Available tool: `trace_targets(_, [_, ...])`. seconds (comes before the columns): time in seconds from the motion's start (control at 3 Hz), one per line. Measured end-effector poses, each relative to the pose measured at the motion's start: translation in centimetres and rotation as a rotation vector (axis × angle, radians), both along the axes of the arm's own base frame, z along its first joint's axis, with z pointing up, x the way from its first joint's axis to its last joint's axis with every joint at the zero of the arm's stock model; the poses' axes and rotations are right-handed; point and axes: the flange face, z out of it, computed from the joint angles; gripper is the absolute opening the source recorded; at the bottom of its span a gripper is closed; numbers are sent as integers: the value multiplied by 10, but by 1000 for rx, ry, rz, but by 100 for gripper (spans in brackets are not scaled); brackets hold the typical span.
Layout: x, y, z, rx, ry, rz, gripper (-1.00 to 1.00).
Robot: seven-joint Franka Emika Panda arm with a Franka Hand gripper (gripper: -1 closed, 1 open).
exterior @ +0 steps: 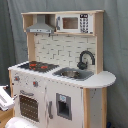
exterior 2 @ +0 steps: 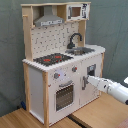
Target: Play with the kitchen
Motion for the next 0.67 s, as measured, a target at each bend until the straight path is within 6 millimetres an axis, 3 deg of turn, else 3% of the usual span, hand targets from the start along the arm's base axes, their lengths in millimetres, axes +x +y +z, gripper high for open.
trace_targets(0.67, [14,-21,20,-123,42,-17,100])
